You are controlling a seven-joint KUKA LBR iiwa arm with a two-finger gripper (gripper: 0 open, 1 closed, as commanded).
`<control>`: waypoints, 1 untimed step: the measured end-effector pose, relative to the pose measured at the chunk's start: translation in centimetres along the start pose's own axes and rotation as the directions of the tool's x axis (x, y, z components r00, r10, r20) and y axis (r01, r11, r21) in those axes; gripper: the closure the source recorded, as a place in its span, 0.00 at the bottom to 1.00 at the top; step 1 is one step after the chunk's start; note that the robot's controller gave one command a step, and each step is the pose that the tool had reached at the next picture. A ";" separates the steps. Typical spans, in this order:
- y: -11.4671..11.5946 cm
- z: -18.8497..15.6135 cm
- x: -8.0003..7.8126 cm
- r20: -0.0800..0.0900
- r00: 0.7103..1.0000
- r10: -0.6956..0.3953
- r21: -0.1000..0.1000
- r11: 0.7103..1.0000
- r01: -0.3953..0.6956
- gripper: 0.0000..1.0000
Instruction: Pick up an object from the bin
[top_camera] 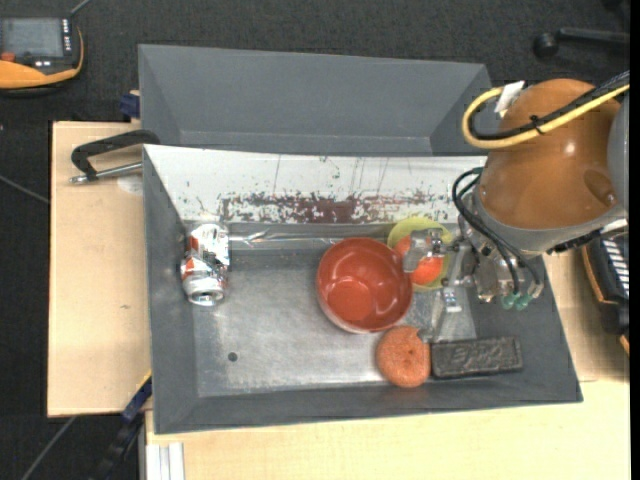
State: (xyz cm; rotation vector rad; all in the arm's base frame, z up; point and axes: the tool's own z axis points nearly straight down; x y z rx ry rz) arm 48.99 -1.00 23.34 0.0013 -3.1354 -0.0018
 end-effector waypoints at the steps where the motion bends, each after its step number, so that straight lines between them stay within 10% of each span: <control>1: -4.7 12.4 -1.0 -0.002 0.950 -0.312 -0.002 0.950 0.312 0.00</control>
Offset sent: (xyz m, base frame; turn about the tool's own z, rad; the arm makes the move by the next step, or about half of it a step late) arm 0.0091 -0.0473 -0.1214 -0.3188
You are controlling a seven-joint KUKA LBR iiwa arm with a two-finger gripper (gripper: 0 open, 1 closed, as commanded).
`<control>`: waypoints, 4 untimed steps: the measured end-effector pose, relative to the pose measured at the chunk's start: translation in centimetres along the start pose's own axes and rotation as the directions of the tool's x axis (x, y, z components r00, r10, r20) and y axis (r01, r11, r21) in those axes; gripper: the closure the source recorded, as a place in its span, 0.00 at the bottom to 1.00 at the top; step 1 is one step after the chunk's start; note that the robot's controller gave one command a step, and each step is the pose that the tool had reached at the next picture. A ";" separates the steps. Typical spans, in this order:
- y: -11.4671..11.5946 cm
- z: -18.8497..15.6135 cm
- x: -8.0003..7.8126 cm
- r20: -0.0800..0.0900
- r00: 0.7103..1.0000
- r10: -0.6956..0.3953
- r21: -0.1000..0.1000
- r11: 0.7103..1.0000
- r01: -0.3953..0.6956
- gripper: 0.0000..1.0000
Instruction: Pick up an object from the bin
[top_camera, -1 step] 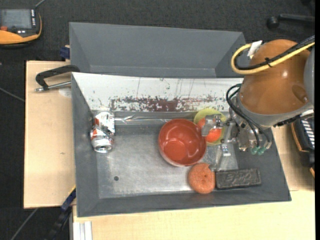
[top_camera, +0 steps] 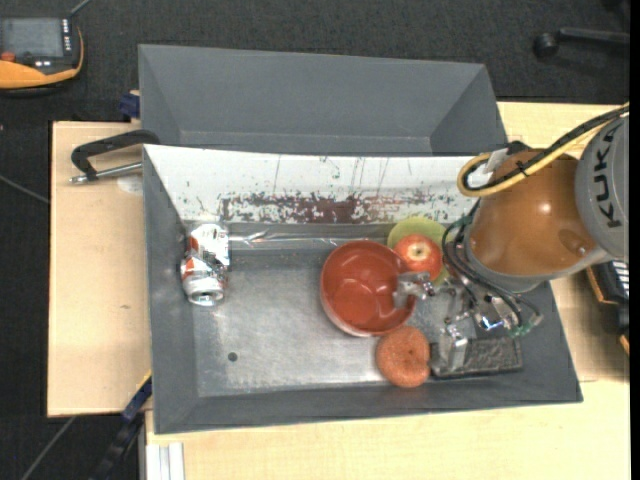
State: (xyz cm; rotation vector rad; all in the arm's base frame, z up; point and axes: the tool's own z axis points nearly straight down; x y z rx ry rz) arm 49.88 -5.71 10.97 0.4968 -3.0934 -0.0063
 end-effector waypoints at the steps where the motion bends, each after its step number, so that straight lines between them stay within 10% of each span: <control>1: 2.8 4.1 -5.0 0.004 1.000 0.003 -0.002 1.000 -0.003 0.00; 2: 2.7 3.7 -4.9 0.001 1.000 0.004 -0.003 1.000 -0.004 1.00; 3: 8.6 1.3 -7.7 0.011 1.000 -0.018 -0.005 1.000 0.018 1.00; 4: 13.8 3.6 -4.5 0.021 0.988 -0.156 -0.001 0.988 0.156 1.00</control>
Offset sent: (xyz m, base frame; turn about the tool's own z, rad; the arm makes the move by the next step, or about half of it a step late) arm 0.0369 0.0387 -0.0397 0.0073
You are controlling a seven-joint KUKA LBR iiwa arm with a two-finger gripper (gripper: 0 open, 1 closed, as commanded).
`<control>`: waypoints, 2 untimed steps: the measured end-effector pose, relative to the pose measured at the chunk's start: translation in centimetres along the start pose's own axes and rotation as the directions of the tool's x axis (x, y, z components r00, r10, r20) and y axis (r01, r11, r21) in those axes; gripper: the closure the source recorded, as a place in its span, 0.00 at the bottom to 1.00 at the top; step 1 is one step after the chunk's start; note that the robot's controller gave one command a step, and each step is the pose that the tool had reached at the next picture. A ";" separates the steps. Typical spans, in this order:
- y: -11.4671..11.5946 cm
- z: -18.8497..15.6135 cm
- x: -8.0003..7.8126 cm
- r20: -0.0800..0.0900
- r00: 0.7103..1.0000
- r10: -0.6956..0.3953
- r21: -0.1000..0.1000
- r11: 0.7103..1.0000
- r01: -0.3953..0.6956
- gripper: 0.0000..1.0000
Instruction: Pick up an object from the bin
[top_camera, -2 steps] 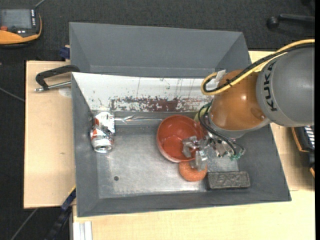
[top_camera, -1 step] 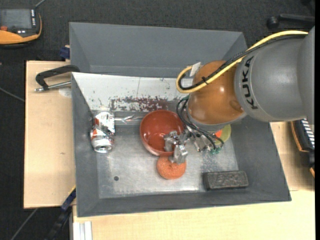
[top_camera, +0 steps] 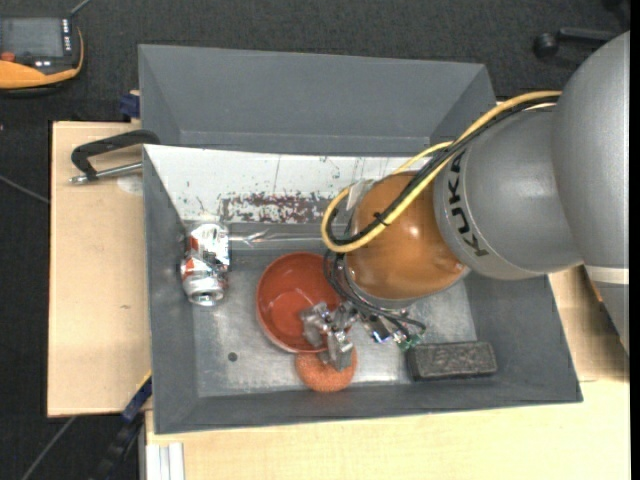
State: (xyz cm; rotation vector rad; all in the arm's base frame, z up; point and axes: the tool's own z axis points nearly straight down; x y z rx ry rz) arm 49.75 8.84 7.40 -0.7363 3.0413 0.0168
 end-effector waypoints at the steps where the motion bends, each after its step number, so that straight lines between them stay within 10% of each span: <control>1: 2.2 -8.0 -3.6 0.012 1.000 -0.002 0.001 1.000 0.002 1.00; 2: -1.2 -13.4 -2.3 0.013 0.787 -0.616 0.013 0.787 0.616 1.00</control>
Offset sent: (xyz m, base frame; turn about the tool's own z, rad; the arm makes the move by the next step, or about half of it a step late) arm 0.0180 0.0318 0.0755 0.0012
